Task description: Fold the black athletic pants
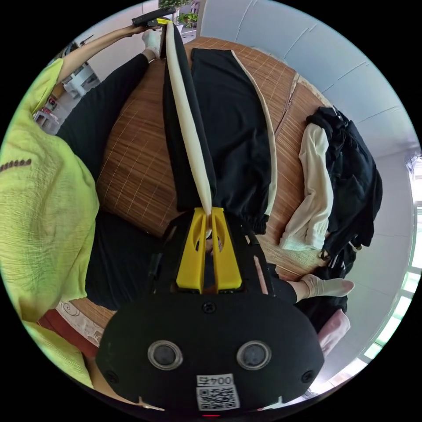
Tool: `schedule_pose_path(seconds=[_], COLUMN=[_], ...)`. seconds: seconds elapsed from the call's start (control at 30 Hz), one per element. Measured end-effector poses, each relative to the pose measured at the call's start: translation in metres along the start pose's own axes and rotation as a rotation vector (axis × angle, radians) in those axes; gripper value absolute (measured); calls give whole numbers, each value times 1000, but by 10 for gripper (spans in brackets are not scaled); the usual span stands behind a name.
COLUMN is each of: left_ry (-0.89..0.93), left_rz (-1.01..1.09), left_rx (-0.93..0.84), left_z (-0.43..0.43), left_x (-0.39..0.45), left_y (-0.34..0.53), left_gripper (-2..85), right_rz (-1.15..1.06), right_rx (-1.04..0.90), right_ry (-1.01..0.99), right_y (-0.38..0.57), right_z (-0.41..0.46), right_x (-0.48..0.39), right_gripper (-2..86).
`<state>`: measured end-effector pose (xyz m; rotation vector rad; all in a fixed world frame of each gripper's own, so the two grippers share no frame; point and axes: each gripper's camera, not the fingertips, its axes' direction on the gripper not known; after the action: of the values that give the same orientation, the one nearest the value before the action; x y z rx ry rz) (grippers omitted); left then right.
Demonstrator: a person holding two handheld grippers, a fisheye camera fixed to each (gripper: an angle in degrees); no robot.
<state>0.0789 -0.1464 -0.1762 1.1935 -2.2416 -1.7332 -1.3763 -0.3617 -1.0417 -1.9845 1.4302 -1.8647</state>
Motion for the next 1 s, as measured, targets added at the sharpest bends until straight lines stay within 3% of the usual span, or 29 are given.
schedule_pose_path(seconds=[0.53, 0.67, 0.8, 0.87, 1.0], left_ry=[-171, -169, -290, -266, 32], left_rz=[344, 388, 461, 411, 229], left_rx=[-52, -118, -152, -137, -194], left_z=[1, 16, 26, 19, 9], left_x=[201, 246, 268, 259, 218], left_y=[-261, -298, -322, -334, -364], left_gripper=[4, 55, 118, 128, 139], right_rz=[228, 313, 401, 457, 498], right_rx=[-38, -36, 27, 68, 104], right_ry=[-180, -256, -335, -380, -400], right_y=[38, 52, 70, 83, 95], right_z=[123, 158, 168, 174, 179], right_x=[284, 329, 357, 370, 381], right_gripper=[-4, 0, 4, 7, 11])
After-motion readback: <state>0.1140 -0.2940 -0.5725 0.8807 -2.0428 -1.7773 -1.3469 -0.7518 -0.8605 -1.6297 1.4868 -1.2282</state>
